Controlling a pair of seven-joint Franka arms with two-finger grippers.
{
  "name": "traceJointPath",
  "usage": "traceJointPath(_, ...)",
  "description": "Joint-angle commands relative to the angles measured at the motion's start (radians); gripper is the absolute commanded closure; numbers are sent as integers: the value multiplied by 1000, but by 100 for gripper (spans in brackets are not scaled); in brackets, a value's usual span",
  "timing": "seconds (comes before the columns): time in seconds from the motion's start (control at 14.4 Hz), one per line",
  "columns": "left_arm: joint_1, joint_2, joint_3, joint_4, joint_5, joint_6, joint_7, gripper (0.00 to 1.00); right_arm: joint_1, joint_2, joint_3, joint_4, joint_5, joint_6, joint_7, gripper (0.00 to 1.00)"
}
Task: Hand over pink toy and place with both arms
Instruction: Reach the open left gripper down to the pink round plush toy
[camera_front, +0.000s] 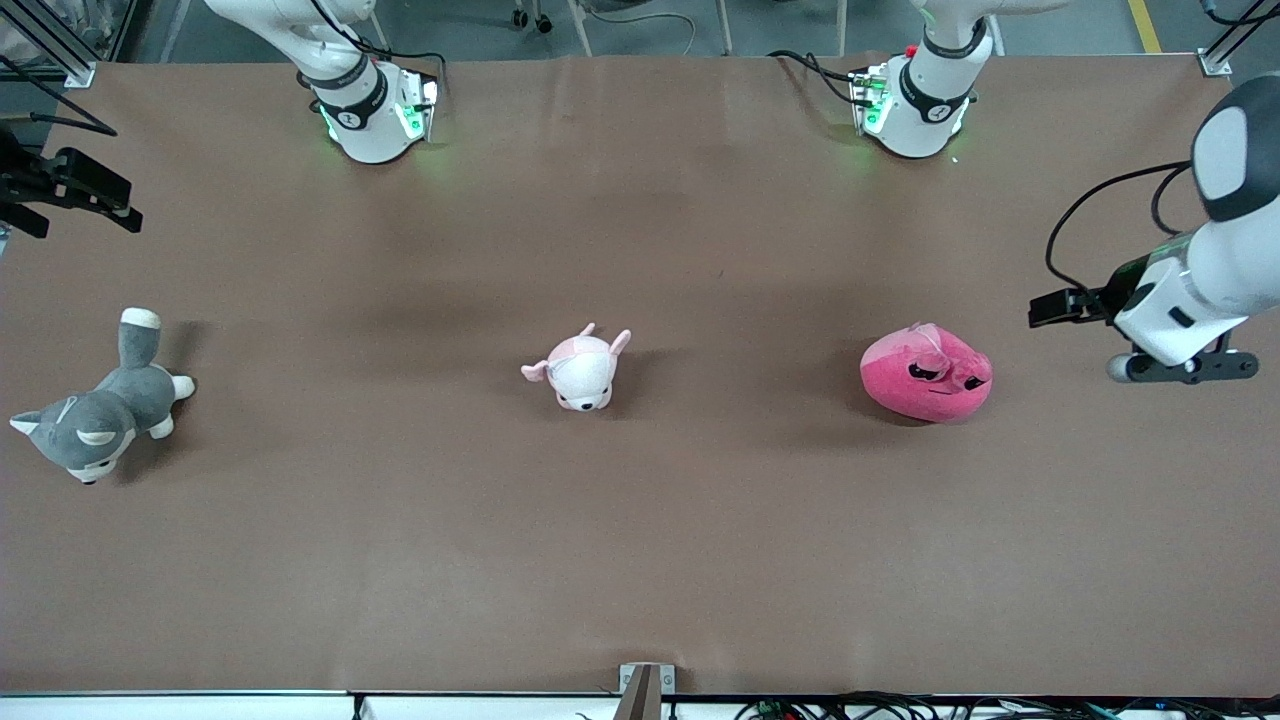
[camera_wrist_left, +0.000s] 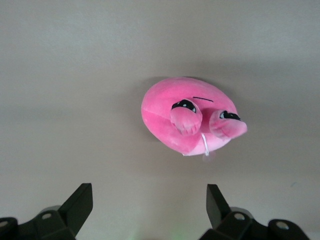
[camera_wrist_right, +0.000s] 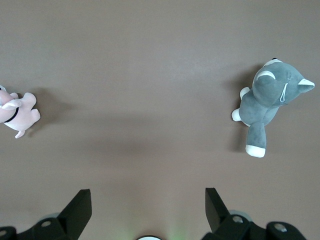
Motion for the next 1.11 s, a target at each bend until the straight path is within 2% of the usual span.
traceJointPath(0.0, -12, 10, -11, -58, -17, 74, -55, 0, -20, -29, 13, -32, -8, 12, -16, 0)
traceJointPath(0.42, -23, 31, -18, -196, -17, 257, -67, 0, -20, -29, 13, -32, -8, 13, -16, 0)
traceJointPath(0.62, -23, 72, -18, -199, -20, 312, -70, 0, -20, -29, 13, -30, -8, 13, -16, 0)
traceJointPath(1.04, -23, 111, -18, -199, -73, 361, -74, 7, -20, -29, 13, -32, -8, 13, -17, 0)
